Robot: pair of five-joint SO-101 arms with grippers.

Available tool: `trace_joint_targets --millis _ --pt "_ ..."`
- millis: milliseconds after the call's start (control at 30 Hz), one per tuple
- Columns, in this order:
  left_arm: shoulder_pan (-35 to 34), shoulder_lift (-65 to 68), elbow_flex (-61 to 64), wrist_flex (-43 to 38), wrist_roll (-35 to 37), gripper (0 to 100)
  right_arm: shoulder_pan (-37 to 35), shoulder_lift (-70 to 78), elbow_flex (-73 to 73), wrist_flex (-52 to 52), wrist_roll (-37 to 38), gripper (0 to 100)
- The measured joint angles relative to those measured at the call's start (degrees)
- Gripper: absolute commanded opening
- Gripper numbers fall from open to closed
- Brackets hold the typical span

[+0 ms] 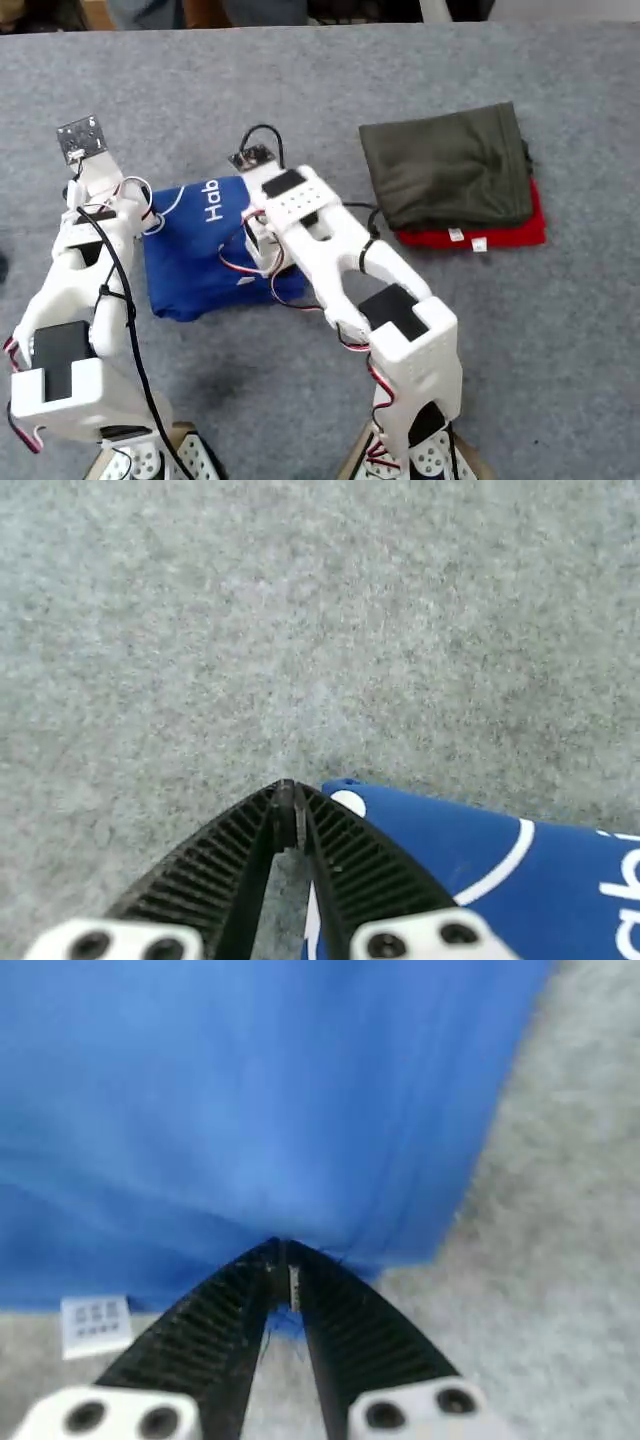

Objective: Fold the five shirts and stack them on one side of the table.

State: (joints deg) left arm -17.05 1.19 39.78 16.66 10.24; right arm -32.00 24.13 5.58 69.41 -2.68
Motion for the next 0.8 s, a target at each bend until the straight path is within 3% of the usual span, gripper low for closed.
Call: trace_joint_targets --millis 167,333,500,633,700,800 --pt "0.0 0.0 0.0 0.0 0.0 3 0.7 0.0 -2.4 1.4 0.0 1.3" --pt "-0.9 0.0 0.0 0.0 0.0 3 1.0 -3.4 -11.6 11.3 0.0 1.3" --pt "-7.6 -1.8 0.0 0.0 0.0 3 1.0 -6.5 -19.4 23.7 -0.4 1.3" --pt "-11.9 -4.9 0.0 0.0 0.0 3 1.0 -7.3 -20.7 27.9 -1.8 1.7" --pt "-12.0 -5.2 0.0 0.0 0.0 3 1.0 -7.3 -20.7 26.9 -6.1 5.2" --pt "-12.0 -5.2 0.0 0.0 0.0 3 1.0 -7.1 -19.9 23.2 -15.0 20.8"
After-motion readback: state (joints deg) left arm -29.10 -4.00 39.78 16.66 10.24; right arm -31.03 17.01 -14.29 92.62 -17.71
